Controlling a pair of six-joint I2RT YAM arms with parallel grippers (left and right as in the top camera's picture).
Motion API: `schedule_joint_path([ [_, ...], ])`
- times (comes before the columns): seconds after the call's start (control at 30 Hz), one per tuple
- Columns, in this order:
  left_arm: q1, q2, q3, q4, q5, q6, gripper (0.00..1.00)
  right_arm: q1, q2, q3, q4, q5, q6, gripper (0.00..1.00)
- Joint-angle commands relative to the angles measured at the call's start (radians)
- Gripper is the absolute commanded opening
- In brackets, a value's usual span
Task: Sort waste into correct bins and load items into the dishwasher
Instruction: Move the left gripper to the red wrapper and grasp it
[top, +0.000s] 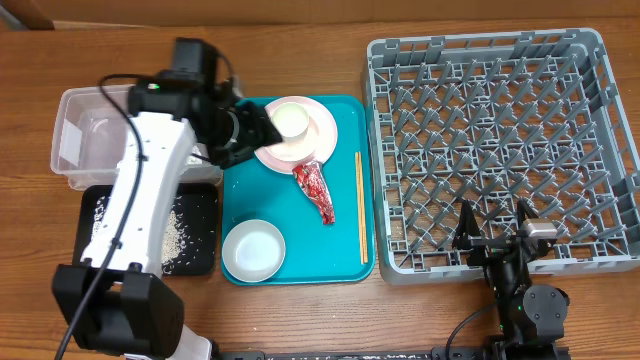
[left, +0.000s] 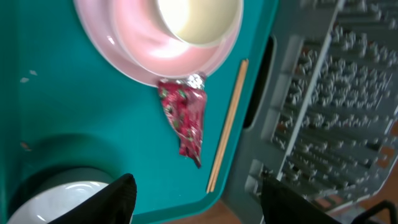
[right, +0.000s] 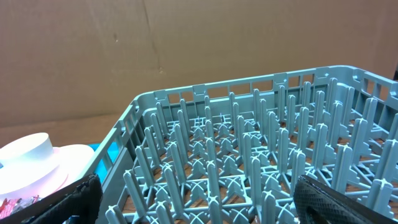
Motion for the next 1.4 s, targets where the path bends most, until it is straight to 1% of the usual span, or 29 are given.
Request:
schedule_joint_path([
  [0.0, -0.091, 0.004, -0.02, 0.01, -0.032, 0.014, 0.66, -0.001, -0.008, -0.01, 0.007, -0.002, -0.003, 1.0],
  [0.07, -0.145, 0.01, -0.023, 0.011, -0.074, 0.006, 0.66, -0.001, -0.008, -0.01, 0.007, -0.002, -0.003, 1.0],
  [0.1, -0.173, 0.014, -0.023, 0.012, -0.103, 0.003, 0.63, -0.001, -0.008, -0.01, 0.007, -0.002, -0.003, 1.0],
  [0.13, -0.196, 0.017, -0.023, 0.011, -0.128, -0.005, 0.57, -0.001, -0.008, -0.01, 0.007, -0.002, -0.003, 1.0],
  [0.23, -0.279, 0.031, -0.026, 0.013, -0.217, -0.083, 0.56, -0.001, -0.007, -0.01, 0.007, -0.002, -0.003, 1.0],
  [0.27, -0.309, 0.036, -0.028, 0.015, -0.255, -0.118, 0.58, -0.001, -0.007, -0.01, 0.007, -0.002, -0.003, 1.0],
  [0.37, -0.395, 0.064, -0.029, 0.021, -0.372, -0.198, 0.67, -0.001, -0.007, -0.01, 0.007, -0.002, -0.003, 1.0],
  [0.47, -0.456, 0.105, -0.029, 0.032, -0.426, -0.239, 0.75, -0.001, -0.007, -0.01, 0.007, -0.002, -0.003, 1.0],
  [0.6, -0.514, 0.175, -0.029, 0.054, -0.441, -0.251, 0.77, -0.001, -0.007, -0.01, 0.007, -0.002, -0.003, 1.0],
  [0.7, -0.53, 0.229, -0.029, 0.065, -0.442, -0.251, 0.76, -0.001, -0.007, -0.01, 0.007, -0.002, -0.003, 1.0],
  [0.9, -0.516, 0.32, -0.029, 0.052, -0.439, -0.251, 0.7, -0.001, -0.007, -0.01, 0.007, -0.002, -0.003, 1.0],
  [1.1, -0.51, 0.33, -0.029, 0.053, -0.446, -0.251, 0.71, -0.001, -0.007, -0.01, 0.007, -0.002, -0.003, 1.0],
  [1.27, -0.51, 0.33, -0.029, 0.052, -0.509, -0.251, 0.7, -0.001, -0.007, -0.01, 0.007, -0.002, -0.003, 1.0],
  [1.37, -0.51, 0.33, -0.029, 0.054, -0.521, -0.251, 0.7, -0.001, -0.007, -0.01, 0.007, -0.002, -0.003, 1.0],
])
